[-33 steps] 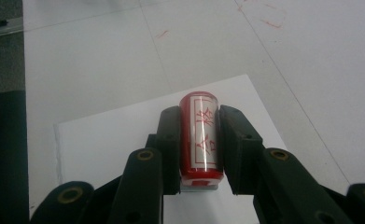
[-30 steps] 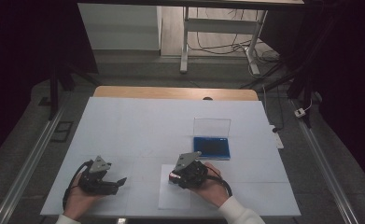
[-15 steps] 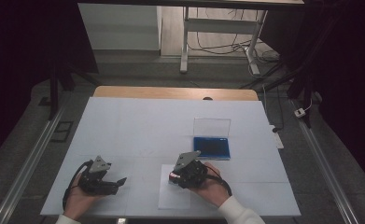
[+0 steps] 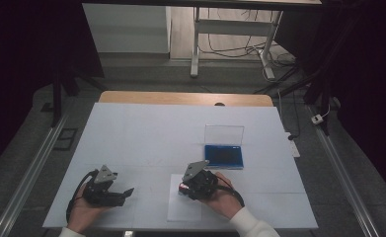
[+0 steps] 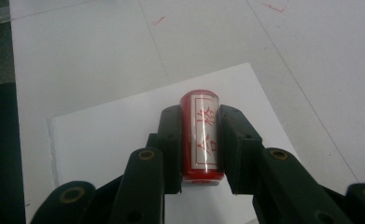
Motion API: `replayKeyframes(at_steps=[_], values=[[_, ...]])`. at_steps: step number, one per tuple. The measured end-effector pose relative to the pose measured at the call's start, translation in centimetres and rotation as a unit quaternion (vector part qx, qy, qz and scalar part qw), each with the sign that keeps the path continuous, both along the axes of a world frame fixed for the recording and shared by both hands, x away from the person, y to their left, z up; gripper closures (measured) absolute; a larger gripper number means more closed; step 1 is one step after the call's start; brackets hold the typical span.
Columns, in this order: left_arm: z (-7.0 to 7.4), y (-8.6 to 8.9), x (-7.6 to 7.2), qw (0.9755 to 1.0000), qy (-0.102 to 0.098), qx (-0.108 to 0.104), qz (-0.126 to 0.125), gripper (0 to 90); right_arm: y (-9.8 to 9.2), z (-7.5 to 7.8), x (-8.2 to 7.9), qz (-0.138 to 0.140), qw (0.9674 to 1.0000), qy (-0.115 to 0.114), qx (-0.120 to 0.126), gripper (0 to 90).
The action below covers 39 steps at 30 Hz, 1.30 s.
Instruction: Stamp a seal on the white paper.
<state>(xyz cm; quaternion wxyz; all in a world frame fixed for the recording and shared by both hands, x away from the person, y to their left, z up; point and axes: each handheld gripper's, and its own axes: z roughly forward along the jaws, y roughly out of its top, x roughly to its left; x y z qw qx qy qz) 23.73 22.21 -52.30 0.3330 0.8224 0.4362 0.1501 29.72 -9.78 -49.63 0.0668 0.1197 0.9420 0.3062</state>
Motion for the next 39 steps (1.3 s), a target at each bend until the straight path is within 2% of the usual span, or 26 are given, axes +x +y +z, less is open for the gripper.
replayKeyframes(at_steps=[29, 33, 34, 35, 37, 39], values=[[-0.2, -0.1, 0.2, 1.0, 0.002, 0.004, -0.001, 17.9, -0.2, -0.2, -0.1, 0.002, 0.9999, -0.009, 0.01, 70.1], [-0.2, -0.1, 0.3, 1.0, 0.002, 0.004, -0.001, 17.9, -0.4, 0.2, -0.1, 0.003, 0.9997, -0.012, 0.022, 69.7], [-0.1, 0.0, 0.3, 1.0, 0.002, 0.004, -0.001, 17.9, -0.4, 0.3, -0.1, 0.002, 0.9998, -0.014, 0.016, 69.5], [-0.1, 0.0, 0.3, 1.0, 0.002, 0.004, -0.001, 17.9, -0.6, 0.4, -0.1, -0.004, 0.9995, -0.015, 0.027, 69.5], [-0.1, 0.1, 0.3, 1.0, 0.002, 0.003, -0.001, 17.9, -1.3, 1.1, 0.3, -0.011, 0.9974, 0.005, 0.071, 69.5], [-0.1, 0.1, 0.3, 1.0, 0.002, 0.003, -0.001, 17.9, -2.0, 2.2, 0.5, -0.018, 0.9958, -0.001, 0.089, 69.5]])
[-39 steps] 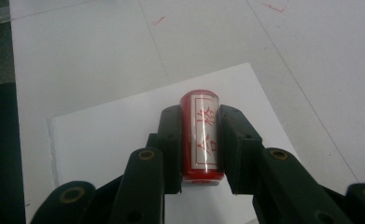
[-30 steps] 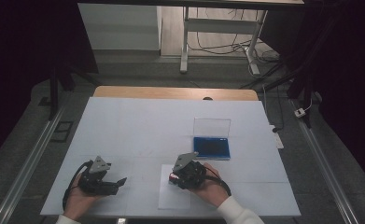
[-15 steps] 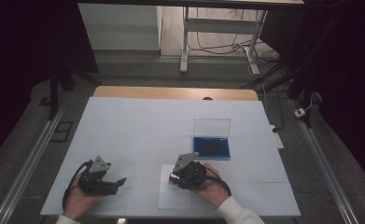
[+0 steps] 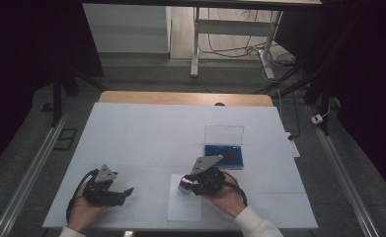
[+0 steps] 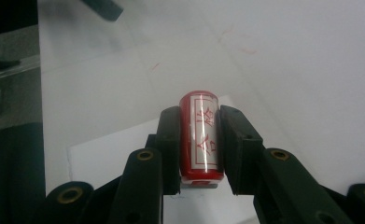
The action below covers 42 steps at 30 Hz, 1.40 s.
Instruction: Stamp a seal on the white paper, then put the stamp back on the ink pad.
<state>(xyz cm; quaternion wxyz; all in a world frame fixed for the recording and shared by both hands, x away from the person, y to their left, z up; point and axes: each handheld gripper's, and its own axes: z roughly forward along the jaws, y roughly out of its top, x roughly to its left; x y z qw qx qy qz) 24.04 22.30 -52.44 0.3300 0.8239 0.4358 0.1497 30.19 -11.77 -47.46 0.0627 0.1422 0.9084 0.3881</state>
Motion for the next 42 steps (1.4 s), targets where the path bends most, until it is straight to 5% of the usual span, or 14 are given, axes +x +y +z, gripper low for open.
replayKeyframes(at_steps=[5, 23, 42], values=[[0.0, -0.1, 0.0, 1.0, -0.001, 0.001, -0.001, 17.9, -1.0, 1.3, 0.0, -0.008, 0.9998, -0.007, 0.013, 69.4], [-0.1, -0.2, 0.1, 1.0, 0.0, 0.004, -0.002, 17.9, -2.3, 2.0, 0.6, -0.027, 0.9995, -0.018, 0.004, 69.3], [0.0, -0.2, 0.0, 1.0, -0.001, 0.009, -0.003, 17.9, -6.8, 3.5, 3.4, -0.11, 0.993, -0.043, 0.009, 69.3]])
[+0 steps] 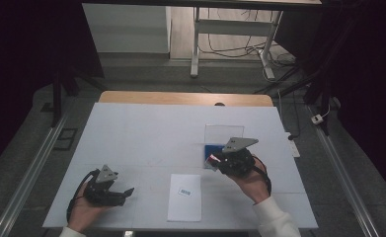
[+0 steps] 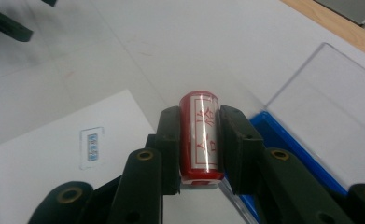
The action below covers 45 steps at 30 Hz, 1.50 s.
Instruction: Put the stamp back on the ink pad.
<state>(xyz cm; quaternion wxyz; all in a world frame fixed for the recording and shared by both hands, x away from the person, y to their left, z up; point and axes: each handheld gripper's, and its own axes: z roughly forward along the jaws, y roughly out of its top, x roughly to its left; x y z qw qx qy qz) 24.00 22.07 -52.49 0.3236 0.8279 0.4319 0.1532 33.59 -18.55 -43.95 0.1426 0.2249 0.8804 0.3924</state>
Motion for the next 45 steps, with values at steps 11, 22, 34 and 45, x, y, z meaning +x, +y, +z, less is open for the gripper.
replayKeyframes(at_steps=[11, 22, 34, 45], values=[[0.0, 0.0, 0.1, 1.0, 0.002, -0.003, 0.0, 17.9, -1.7, -0.8, 1.9, -0.04, 0.9991, 0.004, -0.018, 69.3], [-0.1, 0.1, 0.0, 1.0, 0.002, -0.003, -0.001, 18.0, -3.0, -1.8, 3.5, -0.068, 0.9972, 0.015, -0.029, 69.3], [0.0, 0.1, 0.0, 1.0, 0.002, -0.003, 0.0, 18.0, -2.5, -2.6, 4.7, -0.076, 0.9958, 0.012, -0.05, 69.3], [-0.1, 0.1, 0.0, 1.0, 0.002, -0.002, 0.002, 18.1, -1.9, -3.8, 6.2, -0.084, 0.9941, 0.018, -0.067, 69.1]])
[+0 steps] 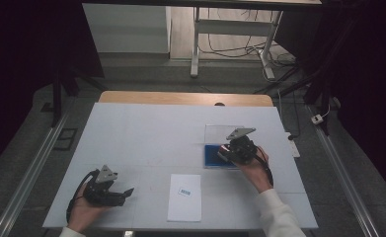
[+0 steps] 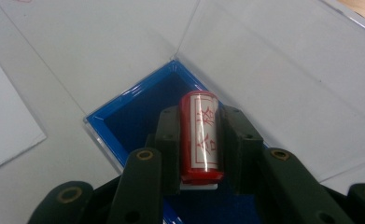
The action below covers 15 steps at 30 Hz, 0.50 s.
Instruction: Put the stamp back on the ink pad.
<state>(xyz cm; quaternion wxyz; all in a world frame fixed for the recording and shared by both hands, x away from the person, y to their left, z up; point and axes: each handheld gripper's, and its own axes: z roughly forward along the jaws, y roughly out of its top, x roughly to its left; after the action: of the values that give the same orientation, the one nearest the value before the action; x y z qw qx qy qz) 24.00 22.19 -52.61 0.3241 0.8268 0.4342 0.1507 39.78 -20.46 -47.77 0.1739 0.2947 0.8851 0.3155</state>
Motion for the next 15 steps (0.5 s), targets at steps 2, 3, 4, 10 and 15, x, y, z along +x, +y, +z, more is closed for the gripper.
replayKeyframes(at_steps=[2, 3, 4, 10, 15], values=[[-0.01, -0.01, 0.0, 1.0, 0.001, 0.0, -0.001, 18.1, 0.04, 0.02, -0.01, 0.0, 1.0, -0.001, -0.002, 69.1], [-0.01, -0.02, -0.01, 1.0, 0.001, 0.0, -0.002, 18.1, 0.03, 0.01, -0.03, 0.0, 1.0, -0.002, -0.002, 69.0], [-0.02, -0.05, -0.02, 1.0, 0.001, 0.0, -0.001, 18.1, 0.02, 0.01, -0.03, 0.0, 1.0, -0.002, -0.002, 68.8], [0.02, 0.0, -0.05, 1.0, -0.001, -0.001, 0.0, 18.1, -0.41, 0.37, -0.14, -0.003, 0.9985, -0.005, 0.055, 51.2], [0.13, 0.06, -0.15, 1.0, -0.004, -0.005, 0.003, 18.1, -0.67, 0.82, -0.82, 0.002, 0.9963, -0.017, 0.084, 40.2]])
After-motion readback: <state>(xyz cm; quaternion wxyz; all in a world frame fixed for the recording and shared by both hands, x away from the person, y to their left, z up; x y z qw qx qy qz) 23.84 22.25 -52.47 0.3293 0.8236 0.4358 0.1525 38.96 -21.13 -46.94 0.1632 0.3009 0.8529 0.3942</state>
